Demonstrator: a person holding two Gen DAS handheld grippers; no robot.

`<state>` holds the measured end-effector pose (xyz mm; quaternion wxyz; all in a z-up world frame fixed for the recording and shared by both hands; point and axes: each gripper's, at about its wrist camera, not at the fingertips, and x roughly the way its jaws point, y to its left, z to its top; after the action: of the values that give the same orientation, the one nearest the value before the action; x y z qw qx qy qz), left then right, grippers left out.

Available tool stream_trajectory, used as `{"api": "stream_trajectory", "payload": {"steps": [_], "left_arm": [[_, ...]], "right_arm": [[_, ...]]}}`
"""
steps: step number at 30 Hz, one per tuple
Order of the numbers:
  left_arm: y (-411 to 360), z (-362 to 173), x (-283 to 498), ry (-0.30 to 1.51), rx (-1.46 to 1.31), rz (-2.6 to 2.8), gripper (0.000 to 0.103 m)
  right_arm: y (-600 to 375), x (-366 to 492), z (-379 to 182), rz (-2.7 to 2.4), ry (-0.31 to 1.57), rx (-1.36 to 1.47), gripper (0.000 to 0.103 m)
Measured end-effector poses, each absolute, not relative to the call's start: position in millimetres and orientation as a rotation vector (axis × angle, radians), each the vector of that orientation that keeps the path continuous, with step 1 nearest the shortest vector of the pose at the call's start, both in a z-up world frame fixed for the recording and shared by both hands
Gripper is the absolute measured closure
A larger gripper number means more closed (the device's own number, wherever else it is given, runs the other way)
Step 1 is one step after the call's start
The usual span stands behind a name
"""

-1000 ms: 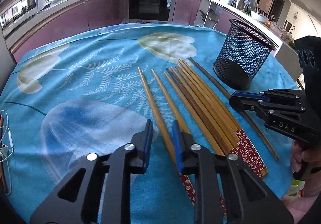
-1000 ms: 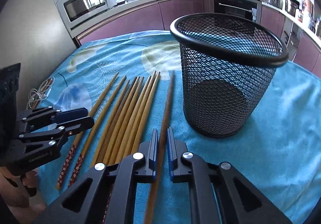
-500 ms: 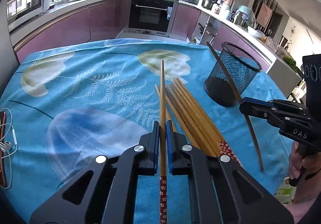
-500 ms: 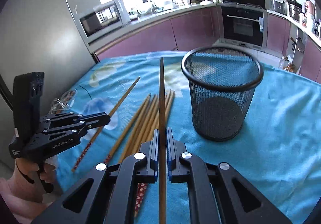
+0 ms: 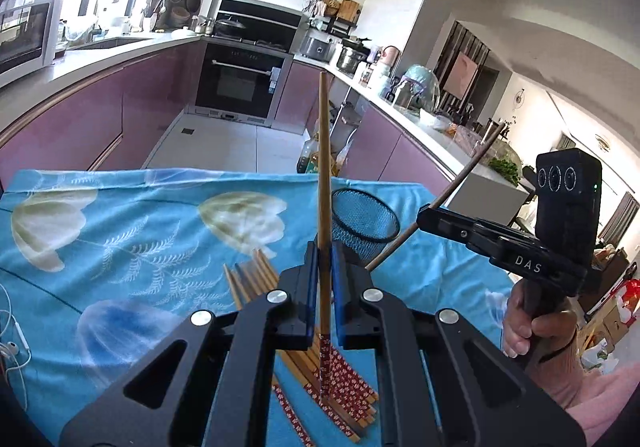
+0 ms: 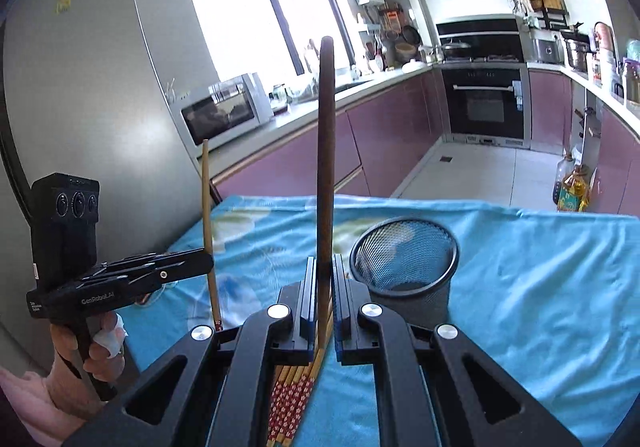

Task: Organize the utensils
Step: 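Lift chopsticks with both tools and drop them into the mesh cup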

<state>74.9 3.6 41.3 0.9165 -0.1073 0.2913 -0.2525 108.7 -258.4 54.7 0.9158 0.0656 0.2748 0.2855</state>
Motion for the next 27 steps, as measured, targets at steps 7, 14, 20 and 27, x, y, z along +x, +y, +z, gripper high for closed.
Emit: {"api": "stream_trajectory", "payload": {"steps": [7, 14, 20, 27], "left_arm": [[-17, 91, 92, 0.494, -0.246, -0.548, 0.095], [-42, 128, 113, 0.416, -0.249, -0.552, 0.095], [-63, 133, 136, 0.387, -0.260, -0.529, 0.095], [-89, 106, 161, 0.415, -0.231, -0.492, 0.095]], "right_arm": [[-277, 117, 91, 0.584, 0.478, 0.127, 0.097], [-293, 134, 118, 0.559, 0.433, 0.133, 0.097], [-297, 152, 113, 0.528, 0.472, 0.125, 0.097], [-292, 169, 84, 0.506, 0.601, 0.093, 0.097]]}}
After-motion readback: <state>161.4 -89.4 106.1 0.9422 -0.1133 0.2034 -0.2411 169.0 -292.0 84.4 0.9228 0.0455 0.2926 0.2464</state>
